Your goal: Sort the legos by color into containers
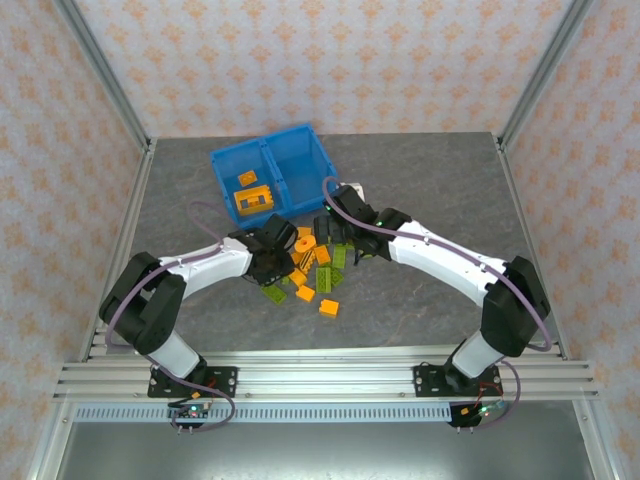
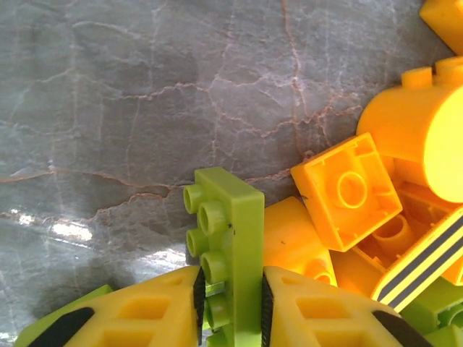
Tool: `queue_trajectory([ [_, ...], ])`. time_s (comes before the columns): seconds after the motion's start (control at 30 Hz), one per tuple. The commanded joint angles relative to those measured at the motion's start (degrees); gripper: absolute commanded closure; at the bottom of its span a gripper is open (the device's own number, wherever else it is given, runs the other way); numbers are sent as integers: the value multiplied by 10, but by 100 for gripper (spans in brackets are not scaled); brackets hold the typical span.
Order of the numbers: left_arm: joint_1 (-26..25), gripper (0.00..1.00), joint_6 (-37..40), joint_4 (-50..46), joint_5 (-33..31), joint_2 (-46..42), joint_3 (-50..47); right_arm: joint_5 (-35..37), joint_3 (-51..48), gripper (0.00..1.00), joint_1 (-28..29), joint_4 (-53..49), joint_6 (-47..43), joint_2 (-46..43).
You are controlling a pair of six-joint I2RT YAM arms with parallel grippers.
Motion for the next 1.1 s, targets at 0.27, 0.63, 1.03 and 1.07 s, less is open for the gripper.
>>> queue_trajectory([
  [0.27, 2, 96, 70, -103, -84, -83, 123, 24, 8, 1, -4, -24, 4, -23],
  [0.63, 33, 96, 255, -144, -221, 150, 558, 40, -18, 1, -4, -18, 24, -77],
  [1.03, 71, 96, 261, -166, -194, 378, 790, 58, -88, 1, -4, -29, 58, -177],
  [1.07, 71, 95, 259, -152, -188, 367, 773, 59, -92, 1, -4, -27, 58, -179],
])
